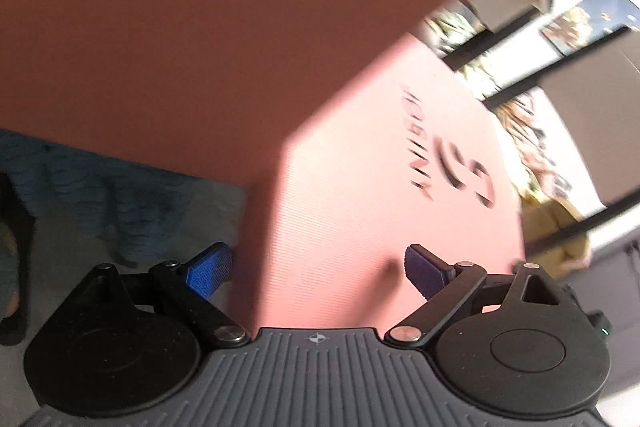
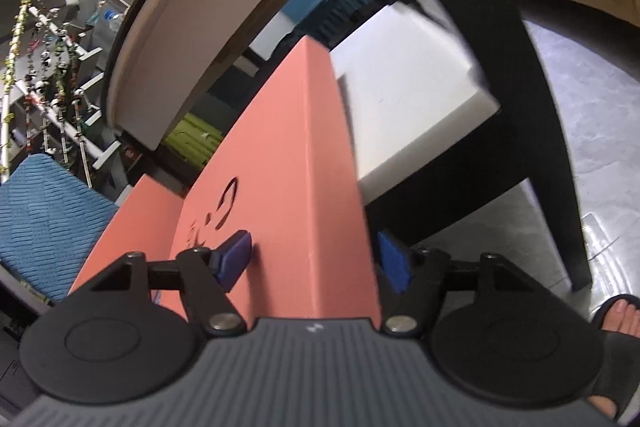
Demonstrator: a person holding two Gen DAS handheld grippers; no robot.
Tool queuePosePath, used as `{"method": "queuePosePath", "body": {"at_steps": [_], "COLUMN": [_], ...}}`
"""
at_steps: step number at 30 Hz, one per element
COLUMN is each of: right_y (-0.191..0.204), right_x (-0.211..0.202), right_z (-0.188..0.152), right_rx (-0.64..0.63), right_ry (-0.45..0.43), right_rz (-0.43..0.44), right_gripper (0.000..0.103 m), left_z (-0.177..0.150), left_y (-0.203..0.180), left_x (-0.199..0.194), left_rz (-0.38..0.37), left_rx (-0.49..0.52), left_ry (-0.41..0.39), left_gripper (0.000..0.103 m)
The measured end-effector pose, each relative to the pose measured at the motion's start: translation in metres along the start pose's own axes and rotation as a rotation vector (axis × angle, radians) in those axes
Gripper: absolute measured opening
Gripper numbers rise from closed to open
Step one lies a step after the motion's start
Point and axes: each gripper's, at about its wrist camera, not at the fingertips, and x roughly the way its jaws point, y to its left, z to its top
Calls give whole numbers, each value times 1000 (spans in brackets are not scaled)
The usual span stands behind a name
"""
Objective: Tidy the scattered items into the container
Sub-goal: 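Carry the lid up and over the open pink box with the right gripper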
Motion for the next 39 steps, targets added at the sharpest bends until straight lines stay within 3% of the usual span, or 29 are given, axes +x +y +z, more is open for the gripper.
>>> {"method": "queuePosePath", "body": {"at_steps": [3,7,10,16,23,25,30,39], "right_y": [-9,-21,-25,-57,-117,-64,-72,-125], "right_x": [-18,-41,-61,-111,-141,-73,-77,-129], "right_z": [-1,-3,-2,-3,-22,-26,-28,-35], "right_rx": [0,-1,-6,4,32,26,25,33], "right_ry": [-2,-4,-28,-31,56,60,58,53], "right_rz": [20,46,72,69,34,20,12,27], "right_gripper": [67,66,66,66,66,66,67,67], "left_z": [2,4,0,-7,-11,-8,-5,0], "left_y": [-21,-39,-59,-59,-38,-33,-28,-29], "left_x": [-8,-32,-51,-47,-21,-13,-4,0], "left_rz": [9,-58,-62,-18,51,49,72,45], "left_rx": [97,163,227,212,158,133,111,95], "left_ry": [-43,-104,-136,-115,2,24,44,34], "left_gripper": [95,95,95,95,94,94,94,95]}}
